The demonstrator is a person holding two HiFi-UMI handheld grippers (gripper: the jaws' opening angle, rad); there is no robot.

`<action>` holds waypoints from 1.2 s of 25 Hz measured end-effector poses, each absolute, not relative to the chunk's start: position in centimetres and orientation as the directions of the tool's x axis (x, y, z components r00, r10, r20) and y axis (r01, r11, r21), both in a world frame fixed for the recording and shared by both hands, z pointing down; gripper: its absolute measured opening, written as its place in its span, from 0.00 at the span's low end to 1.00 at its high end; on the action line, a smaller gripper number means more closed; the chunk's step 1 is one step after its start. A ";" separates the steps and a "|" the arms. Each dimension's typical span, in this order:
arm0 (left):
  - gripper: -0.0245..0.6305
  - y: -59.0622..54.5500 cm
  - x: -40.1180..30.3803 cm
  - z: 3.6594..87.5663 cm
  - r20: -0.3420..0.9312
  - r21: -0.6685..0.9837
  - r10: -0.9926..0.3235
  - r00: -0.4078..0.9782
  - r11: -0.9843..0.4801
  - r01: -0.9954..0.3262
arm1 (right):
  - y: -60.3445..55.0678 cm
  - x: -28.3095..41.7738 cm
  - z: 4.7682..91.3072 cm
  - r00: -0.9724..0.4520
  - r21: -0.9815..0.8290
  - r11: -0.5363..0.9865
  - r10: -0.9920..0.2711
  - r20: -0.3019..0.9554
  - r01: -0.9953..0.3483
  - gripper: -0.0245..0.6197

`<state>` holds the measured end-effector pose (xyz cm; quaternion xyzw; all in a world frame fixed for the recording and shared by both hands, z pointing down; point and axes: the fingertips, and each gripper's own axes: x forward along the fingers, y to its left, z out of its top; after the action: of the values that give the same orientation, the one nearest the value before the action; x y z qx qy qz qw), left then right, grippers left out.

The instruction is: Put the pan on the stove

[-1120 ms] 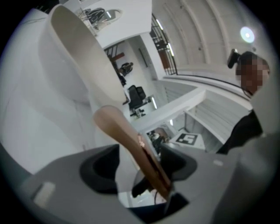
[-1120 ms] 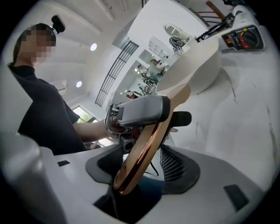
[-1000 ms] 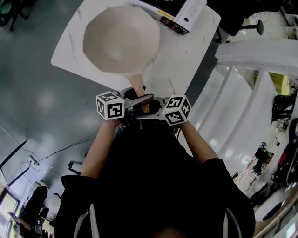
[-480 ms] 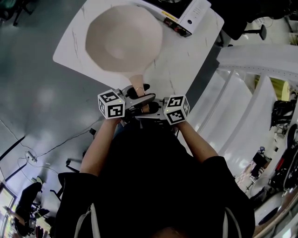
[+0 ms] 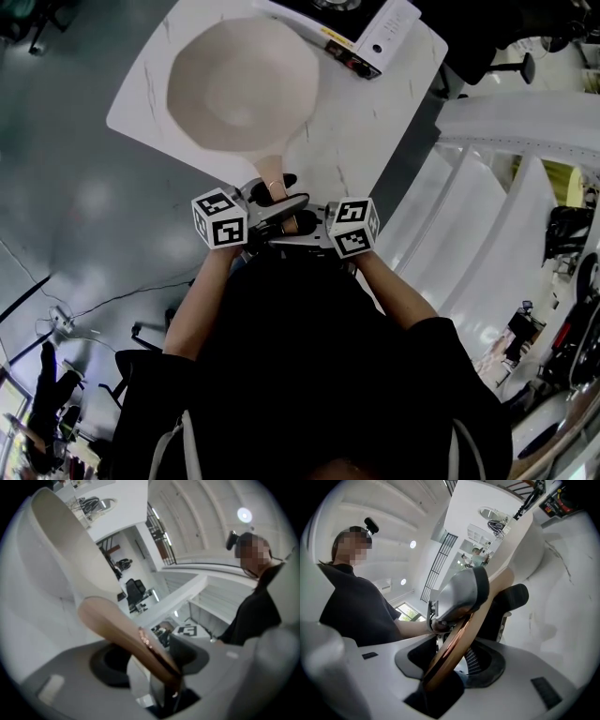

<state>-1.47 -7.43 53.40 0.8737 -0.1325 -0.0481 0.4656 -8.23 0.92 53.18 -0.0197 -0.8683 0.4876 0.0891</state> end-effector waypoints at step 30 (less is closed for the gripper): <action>0.42 -15.2 3.5 41.6 0.041 0.748 -0.222 0.974 -0.640 -0.177 | -7.4 -3.8 42.0 -0.997 -0.772 0.636 0.042 0.065 -0.024 0.32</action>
<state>3.49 -15.24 41.57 0.9052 -0.1100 -0.0273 0.4096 -3.83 -7.37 41.97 -0.0050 -0.9035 0.4268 0.0385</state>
